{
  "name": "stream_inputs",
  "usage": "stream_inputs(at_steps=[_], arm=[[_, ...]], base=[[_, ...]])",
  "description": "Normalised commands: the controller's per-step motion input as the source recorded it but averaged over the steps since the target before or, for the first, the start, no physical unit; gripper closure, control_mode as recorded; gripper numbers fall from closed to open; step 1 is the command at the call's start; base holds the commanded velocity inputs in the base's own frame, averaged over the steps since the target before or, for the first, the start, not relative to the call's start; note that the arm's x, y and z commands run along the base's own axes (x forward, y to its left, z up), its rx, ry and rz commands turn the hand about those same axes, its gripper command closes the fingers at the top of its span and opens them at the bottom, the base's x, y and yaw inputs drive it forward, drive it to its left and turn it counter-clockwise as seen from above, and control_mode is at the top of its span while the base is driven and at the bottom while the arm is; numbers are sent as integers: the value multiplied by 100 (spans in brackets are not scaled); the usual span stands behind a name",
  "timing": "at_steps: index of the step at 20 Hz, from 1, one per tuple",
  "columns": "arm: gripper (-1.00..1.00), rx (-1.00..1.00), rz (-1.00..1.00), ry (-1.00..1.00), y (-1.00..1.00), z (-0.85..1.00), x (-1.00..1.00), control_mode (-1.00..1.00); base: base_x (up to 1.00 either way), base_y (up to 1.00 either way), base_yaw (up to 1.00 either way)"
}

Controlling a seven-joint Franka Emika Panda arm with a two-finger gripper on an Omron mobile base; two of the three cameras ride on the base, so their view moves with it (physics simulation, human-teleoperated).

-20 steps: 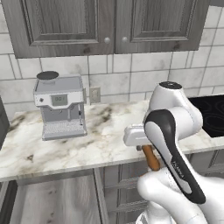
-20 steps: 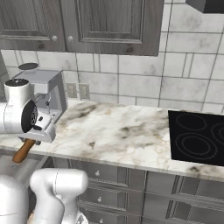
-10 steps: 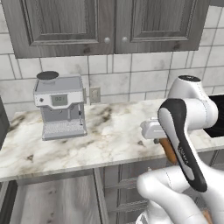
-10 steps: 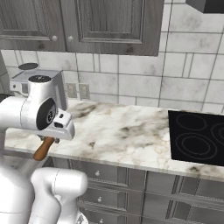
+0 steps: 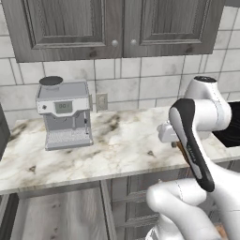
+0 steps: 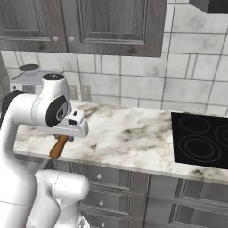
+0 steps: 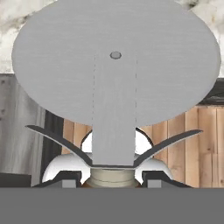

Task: Take the pizza cutter from the drawer on the left and place it on the dining counter for cutting.

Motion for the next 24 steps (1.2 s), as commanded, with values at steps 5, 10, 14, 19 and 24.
stream_inputs(at_steps=[5,10,14,19,24], arm=[[100,0,-15,0,-11,-3,0,-100],[100,0,-13,0,0,-12,0,-100],[100,-5,0,0,0,-7,0,-100],[100,-7,0,0,0,-2,1,-100],[100,0,0,0,0,0,0,100]], base=[[0,0,0],[0,0,0],[0,0,0],[0,0,0],[0,-9,0]])
